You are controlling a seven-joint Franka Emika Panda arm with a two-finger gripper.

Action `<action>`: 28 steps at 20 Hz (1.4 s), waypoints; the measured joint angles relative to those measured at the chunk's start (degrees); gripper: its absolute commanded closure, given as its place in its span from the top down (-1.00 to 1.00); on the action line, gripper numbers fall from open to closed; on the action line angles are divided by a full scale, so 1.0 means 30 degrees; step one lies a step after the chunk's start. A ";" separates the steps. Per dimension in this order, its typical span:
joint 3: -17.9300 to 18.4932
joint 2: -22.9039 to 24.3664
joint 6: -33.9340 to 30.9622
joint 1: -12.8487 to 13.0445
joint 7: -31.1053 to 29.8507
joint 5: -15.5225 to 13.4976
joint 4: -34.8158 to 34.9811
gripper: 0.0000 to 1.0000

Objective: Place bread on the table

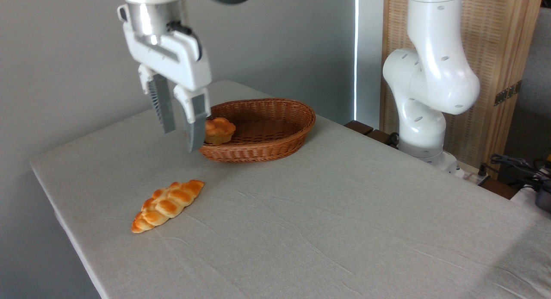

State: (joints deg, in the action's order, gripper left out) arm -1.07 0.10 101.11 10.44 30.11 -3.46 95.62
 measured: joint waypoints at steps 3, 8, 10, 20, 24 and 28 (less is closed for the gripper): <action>-0.0778 0.0638 -0.0993 -0.1349 0.0323 0.0000 0.0007 1.00; -0.0570 0.0737 -0.2897 -0.1598 0.0366 0.0000 -0.0593 1.00; -0.0232 0.0735 -0.3540 -0.1682 0.1317 0.0000 -0.0883 1.00; 0.0546 0.0418 -0.3980 -0.1709 0.2631 0.0001 -0.1281 1.00; 0.0508 0.0396 -0.3516 -0.1696 0.2553 0.0002 -0.1337 1.00; 0.0497 0.0358 -0.3458 -0.1695 0.2553 0.0164 -0.1338 1.00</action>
State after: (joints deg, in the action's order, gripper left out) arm 0.42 1.18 90.73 5.35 37.77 -2.97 91.61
